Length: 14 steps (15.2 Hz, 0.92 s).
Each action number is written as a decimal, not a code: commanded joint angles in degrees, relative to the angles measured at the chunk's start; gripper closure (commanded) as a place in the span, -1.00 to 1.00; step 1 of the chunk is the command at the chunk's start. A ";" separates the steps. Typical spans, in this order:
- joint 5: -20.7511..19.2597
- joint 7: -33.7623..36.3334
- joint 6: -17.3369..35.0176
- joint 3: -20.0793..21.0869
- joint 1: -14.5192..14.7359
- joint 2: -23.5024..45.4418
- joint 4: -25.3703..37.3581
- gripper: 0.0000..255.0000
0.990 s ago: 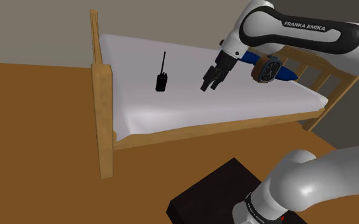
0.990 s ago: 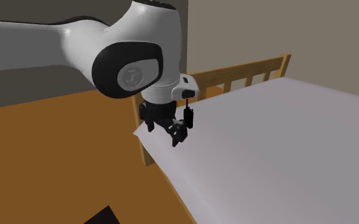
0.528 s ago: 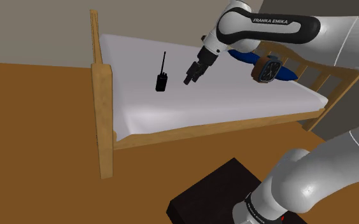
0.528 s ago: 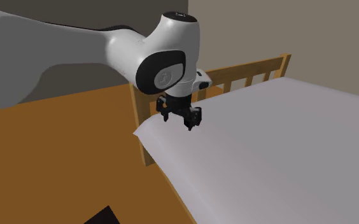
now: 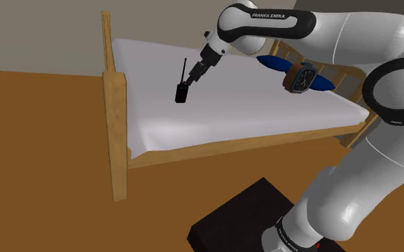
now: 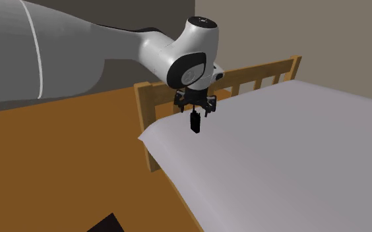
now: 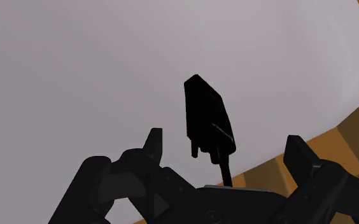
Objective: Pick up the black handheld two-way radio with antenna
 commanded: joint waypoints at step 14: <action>3.66 -6.65 6.07 0.67 0.83 5.99 1.36 1.00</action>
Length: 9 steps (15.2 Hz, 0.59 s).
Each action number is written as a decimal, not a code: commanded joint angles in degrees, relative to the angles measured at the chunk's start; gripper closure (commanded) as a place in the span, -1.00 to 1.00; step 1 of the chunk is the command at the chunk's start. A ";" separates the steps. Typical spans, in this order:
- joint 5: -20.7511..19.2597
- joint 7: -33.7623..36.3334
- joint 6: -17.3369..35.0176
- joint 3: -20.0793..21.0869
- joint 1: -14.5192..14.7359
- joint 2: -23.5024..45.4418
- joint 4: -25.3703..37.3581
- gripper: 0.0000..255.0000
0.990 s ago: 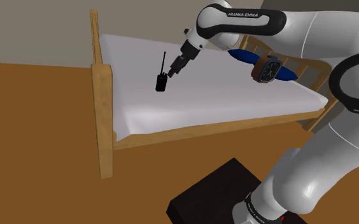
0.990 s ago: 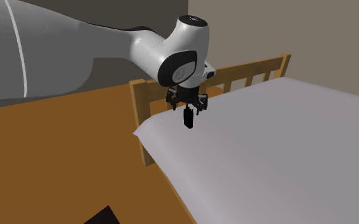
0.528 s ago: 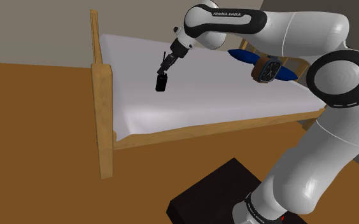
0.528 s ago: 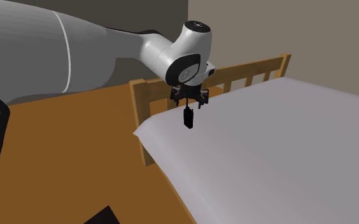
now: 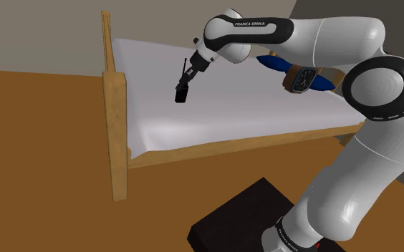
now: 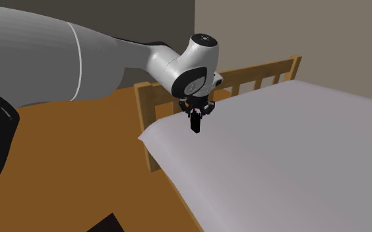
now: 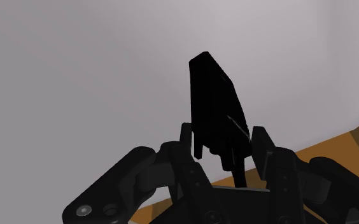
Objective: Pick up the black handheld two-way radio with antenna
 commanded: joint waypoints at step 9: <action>-0.19 0.28 -0.62 -0.01 0.00 -0.19 0.44 1.00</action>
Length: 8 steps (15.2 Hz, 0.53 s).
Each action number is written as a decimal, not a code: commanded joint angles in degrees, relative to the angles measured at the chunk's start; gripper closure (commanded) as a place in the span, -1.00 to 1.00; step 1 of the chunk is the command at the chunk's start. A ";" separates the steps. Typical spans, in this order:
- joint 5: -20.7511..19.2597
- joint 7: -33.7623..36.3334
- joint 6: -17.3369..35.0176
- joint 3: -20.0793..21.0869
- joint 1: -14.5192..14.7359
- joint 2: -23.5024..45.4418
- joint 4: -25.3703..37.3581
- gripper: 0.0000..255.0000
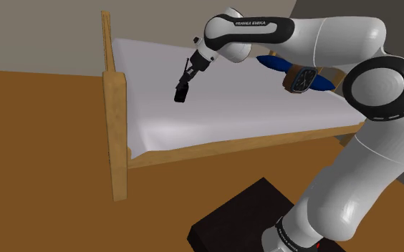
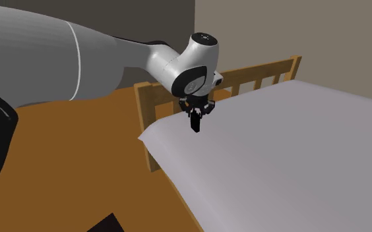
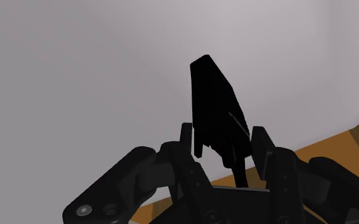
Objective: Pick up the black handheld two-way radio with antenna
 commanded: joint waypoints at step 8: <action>-1.32 2.23 -6.05 -0.18 -0.14 -0.39 5.86 1.00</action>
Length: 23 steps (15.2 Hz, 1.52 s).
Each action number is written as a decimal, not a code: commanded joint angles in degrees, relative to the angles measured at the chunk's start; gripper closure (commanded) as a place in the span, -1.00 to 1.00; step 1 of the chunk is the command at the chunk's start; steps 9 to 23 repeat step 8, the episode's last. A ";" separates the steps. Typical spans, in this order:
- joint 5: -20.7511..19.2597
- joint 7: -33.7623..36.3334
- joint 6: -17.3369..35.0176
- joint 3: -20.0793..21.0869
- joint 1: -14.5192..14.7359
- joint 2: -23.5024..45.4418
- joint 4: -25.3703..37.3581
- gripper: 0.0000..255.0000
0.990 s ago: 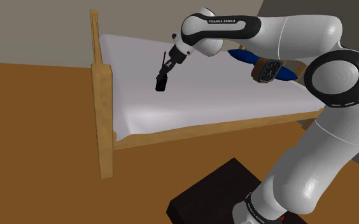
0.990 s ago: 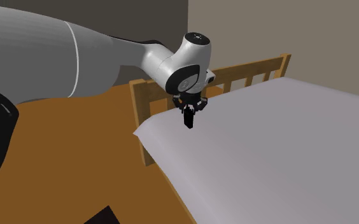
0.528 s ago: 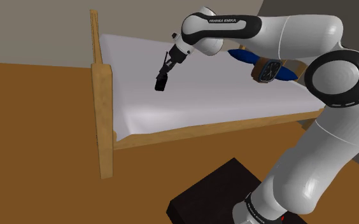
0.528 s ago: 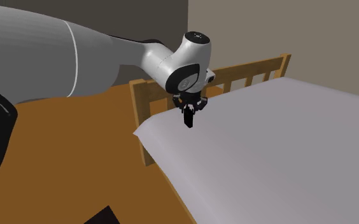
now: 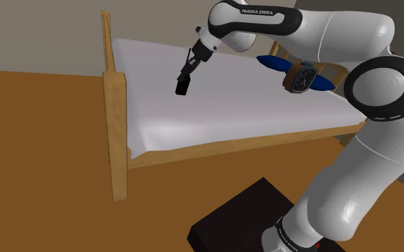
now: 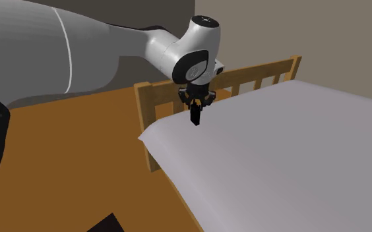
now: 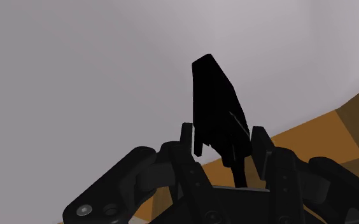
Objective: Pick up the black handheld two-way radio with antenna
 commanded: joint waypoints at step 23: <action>-0.84 1.79 -5.41 -0.15 -0.15 0.33 5.94 1.00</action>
